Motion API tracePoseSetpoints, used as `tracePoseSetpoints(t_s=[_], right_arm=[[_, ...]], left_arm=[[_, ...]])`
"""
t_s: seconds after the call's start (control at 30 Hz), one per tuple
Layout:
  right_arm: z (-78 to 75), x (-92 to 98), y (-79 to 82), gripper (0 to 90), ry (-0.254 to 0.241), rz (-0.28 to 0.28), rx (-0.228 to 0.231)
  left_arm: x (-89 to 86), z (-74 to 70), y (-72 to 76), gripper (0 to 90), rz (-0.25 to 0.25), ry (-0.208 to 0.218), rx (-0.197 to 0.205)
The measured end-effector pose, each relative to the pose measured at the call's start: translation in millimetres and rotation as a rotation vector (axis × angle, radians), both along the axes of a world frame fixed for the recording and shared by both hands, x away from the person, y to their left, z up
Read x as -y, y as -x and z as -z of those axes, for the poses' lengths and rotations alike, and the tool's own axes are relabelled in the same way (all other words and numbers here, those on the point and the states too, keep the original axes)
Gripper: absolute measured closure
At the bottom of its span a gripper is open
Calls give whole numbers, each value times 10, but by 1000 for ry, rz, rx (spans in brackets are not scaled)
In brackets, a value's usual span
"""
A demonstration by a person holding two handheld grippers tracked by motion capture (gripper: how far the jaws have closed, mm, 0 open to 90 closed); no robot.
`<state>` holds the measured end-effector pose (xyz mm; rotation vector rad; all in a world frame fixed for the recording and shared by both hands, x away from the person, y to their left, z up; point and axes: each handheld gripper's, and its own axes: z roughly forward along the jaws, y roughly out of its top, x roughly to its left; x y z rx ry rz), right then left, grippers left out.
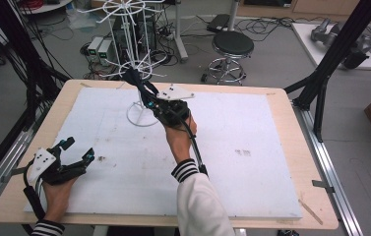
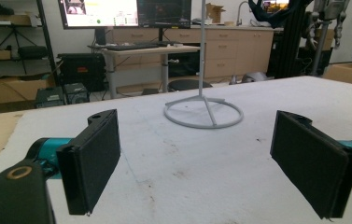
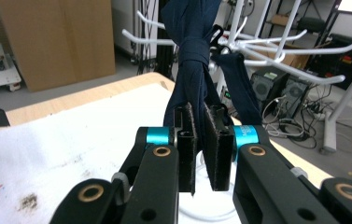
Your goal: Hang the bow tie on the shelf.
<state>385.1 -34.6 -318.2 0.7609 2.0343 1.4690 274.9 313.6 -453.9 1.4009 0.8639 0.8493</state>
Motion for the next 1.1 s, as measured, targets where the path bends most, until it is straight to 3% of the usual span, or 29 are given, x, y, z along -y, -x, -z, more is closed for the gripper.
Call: tracePoseSetpoints(t_s=[0.33, 0.63, 0.87, 0.93, 1.1], right_arm=[[29, -31, -19, 842, 21, 0, -5], [81, 22, -98, 832, 53, 4, -53], [101, 25, -118, 822, 55, 8, -62], [120, 15, -127, 797, 82, 16, -64], [154, 21, -143, 582, 90, 31, -60]], left_arm=[[1, 0, -1, 164, 0, 1, 0], [-5, -3, -13, 163, -5, 11, -15], [0, -3, -10, 163, -6, 2, -14], [1, -3, -9, 163, -7, 1, -12], [1, -1, -5, 163, -5, 1, -4]])
